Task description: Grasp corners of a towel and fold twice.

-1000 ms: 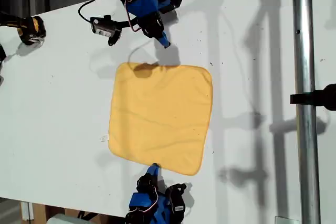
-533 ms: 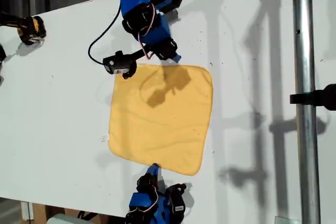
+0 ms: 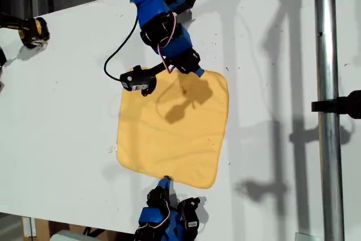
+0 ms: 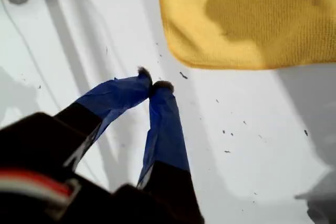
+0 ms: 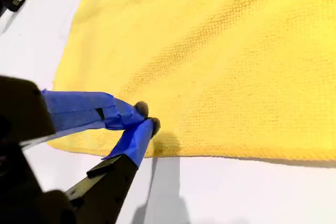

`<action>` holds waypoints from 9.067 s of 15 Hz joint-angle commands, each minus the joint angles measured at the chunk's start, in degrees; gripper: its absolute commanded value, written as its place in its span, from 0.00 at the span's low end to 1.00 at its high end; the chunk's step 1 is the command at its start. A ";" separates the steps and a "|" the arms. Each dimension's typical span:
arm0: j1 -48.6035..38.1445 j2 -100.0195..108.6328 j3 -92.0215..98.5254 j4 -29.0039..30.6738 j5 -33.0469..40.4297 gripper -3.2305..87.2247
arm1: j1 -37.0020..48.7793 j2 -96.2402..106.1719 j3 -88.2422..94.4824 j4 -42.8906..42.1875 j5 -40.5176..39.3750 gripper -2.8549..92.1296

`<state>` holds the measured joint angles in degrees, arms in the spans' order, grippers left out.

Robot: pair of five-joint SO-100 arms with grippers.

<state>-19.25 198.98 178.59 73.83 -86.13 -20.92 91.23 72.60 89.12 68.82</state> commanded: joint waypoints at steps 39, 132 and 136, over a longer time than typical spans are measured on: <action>0.88 0.18 0.18 -0.44 0.00 0.02 | 0.79 -36.12 -1.14 -9.93 -2.64 0.03; -33.05 -107.23 -111.18 7.56 62.49 0.02 | 70.66 6.77 -0.79 -5.19 -37.71 0.03; -29.71 -107.23 -101.78 6.33 59.85 0.02 | 65.65 10.37 6.50 -4.92 -36.83 0.03</action>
<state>-49.75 90.62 73.92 80.86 -24.96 46.67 97.73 77.70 84.02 31.64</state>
